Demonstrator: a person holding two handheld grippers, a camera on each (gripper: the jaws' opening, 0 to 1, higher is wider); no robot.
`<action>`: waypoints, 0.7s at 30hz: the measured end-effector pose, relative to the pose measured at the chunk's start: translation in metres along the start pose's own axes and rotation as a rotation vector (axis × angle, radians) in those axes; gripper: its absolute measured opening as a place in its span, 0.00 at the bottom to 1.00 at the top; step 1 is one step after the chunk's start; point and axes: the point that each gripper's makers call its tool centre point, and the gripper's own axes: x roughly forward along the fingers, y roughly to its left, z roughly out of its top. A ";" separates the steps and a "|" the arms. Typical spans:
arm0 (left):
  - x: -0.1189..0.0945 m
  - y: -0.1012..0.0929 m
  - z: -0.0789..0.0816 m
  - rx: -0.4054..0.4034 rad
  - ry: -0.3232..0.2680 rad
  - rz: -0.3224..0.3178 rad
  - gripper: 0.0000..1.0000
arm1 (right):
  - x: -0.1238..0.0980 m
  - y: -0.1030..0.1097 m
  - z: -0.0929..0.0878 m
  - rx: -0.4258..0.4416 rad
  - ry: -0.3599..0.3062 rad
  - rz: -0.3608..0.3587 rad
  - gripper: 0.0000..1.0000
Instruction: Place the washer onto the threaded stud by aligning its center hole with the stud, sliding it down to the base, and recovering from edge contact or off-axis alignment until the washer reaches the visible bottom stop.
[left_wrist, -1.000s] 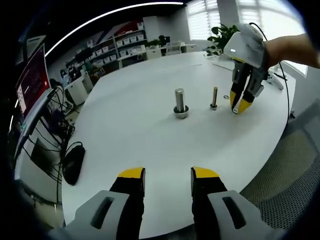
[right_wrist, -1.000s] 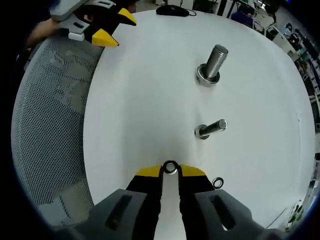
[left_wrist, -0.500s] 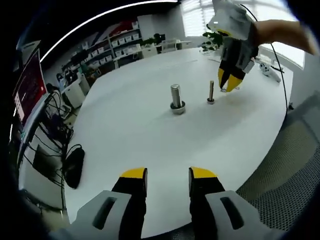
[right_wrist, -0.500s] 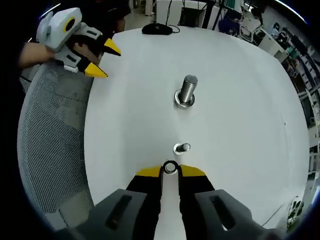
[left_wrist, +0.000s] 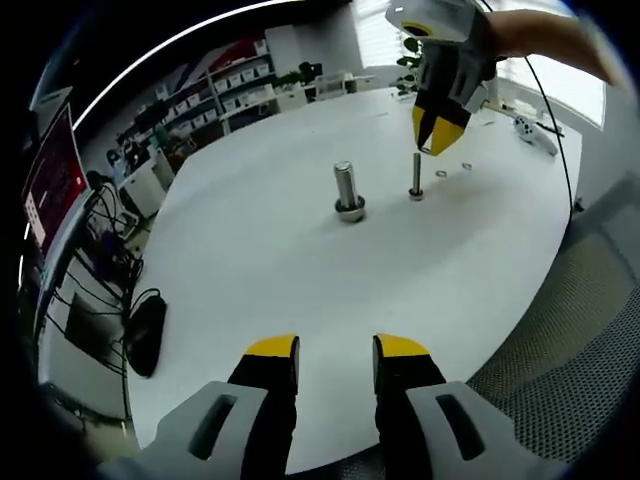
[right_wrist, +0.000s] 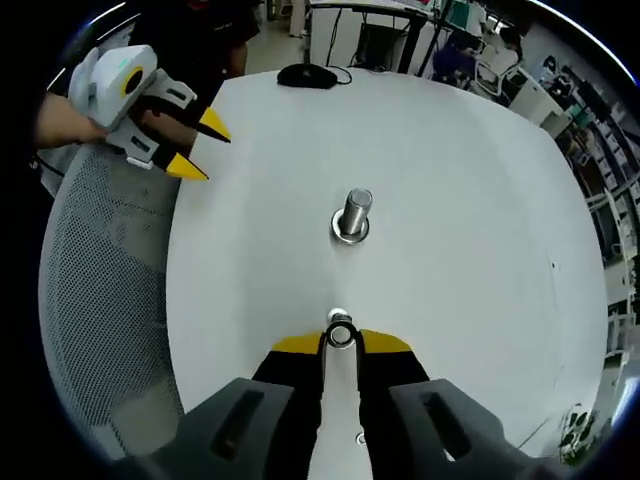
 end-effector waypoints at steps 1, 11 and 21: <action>0.000 0.000 0.000 0.001 0.001 0.000 0.27 | 0.001 -0.001 0.001 -0.004 0.003 0.001 0.13; -0.001 0.000 0.000 -0.006 0.000 -0.001 0.25 | 0.009 -0.002 0.004 -0.031 0.049 0.005 0.13; -0.001 -0.001 0.000 -0.011 0.000 -0.004 0.25 | 0.021 -0.002 -0.002 -0.049 0.092 0.024 0.13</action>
